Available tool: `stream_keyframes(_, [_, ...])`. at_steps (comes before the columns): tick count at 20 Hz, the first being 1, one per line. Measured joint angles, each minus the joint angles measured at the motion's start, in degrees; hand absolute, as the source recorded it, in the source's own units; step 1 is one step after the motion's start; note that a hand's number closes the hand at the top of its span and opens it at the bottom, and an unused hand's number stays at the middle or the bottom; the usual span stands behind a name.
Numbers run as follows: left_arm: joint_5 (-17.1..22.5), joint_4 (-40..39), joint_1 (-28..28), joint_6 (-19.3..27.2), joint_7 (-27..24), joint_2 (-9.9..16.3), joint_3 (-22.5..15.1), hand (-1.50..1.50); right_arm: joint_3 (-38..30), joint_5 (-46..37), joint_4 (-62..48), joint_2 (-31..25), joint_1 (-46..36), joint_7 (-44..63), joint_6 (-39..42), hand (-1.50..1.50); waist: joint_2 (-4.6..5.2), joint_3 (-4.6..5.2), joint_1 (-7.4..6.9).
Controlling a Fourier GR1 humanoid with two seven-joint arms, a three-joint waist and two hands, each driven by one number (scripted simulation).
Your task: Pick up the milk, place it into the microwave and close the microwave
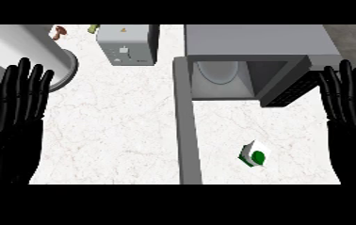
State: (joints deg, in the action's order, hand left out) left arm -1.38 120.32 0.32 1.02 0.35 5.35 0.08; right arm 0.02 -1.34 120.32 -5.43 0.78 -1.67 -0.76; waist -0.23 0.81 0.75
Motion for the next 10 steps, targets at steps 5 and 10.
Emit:
stream_keyframes(5, [2.5,-1.1,-1.1,-0.7,0.2,0.4,2.2,-1.50,9.7,-10.8,2.0,3.7,2.8,0.4,-10.5,-1.50,0.12,-0.55,-0.49])
stream_keyframes(10, [7.1,-1.6,0.7,-1.6,2.4,0.7,5.6,-1.50,22.1,-21.2,3.9,4.9,5.5,6.9,-21.7,-1.50,0.06,-0.65,-0.82])
